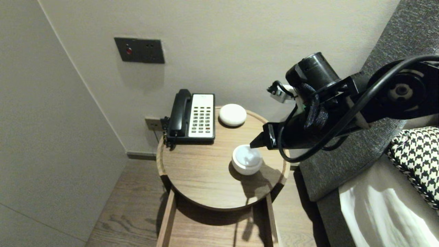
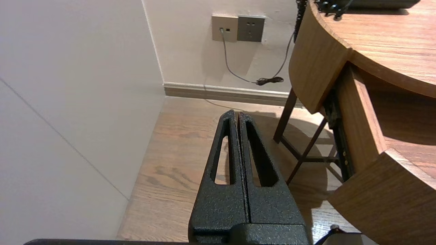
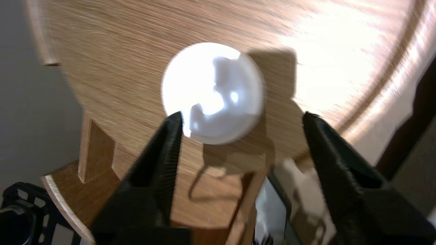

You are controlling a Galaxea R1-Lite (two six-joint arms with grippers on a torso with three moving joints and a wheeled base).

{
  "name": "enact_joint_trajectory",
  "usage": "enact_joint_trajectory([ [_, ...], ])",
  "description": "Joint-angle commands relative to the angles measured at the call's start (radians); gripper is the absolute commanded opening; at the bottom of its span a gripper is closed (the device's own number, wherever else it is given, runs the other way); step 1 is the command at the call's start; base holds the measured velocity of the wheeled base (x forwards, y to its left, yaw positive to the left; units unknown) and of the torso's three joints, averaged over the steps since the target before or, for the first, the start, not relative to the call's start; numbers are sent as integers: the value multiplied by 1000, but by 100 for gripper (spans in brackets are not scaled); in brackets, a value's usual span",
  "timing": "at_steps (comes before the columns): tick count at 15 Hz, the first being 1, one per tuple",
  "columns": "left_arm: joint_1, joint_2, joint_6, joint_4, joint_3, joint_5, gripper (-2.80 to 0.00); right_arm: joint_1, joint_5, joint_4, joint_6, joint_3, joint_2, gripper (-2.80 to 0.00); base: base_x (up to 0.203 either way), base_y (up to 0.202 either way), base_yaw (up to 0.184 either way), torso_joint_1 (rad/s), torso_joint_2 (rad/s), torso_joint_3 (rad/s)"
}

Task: Put the remote controls on the table in the drawer one by one

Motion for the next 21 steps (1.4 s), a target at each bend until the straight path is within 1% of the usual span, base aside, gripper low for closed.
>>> enact_joint_trajectory([
  [1, 0, 0, 0, 0, 0, 1, -280, 47, -46, -57, 0, 49, -18, 0, 0, 0, 0, 0, 0, 0],
  [3, 0, 0, 1, 0, 0, 1, -280, 83, -89, -127, -11, 87, -14, 0, 0, 0, 0, 0, 0, 0],
  [5, 0, 0, 1, 0, 0, 1, -280, 94, -93, -162, -26, 105, -9, 0, 0, 0, 0, 0, 0, 0],
  [7, 0, 0, 1, 0, 0, 1, -280, 97, -95, -168, -31, 105, 1, 0, 0, 0, 0, 0, 0, 0],
  [9, 0, 0, 0, 0, 0, 1, -280, 98, -120, -170, -46, 104, 15, 0, 0, 0, 0, 0, 0, 0],
  [10, 0, 0, 0, 0, 0, 1, -280, 98, -143, -185, -50, 107, 29, 0, 0, 0, 0, 0, 0, 0],
  [12, 0, 0, 0, 0, 0, 1, -280, 96, -163, -233, -50, 114, 52, 0, 0, 0, 0, 0, 0, 0],
  [14, 0, 0, 0, 0, 0, 1, -280, 96, -162, -257, -51, 112, 56, 0, 0, 0, 0, 0, 0, 0],
  [21, 0, 0, 0, 0, 0, 1, -280, 96, -163, -257, -51, 114, 75, 0, 0, 0, 0, 0, 0, 0],
])
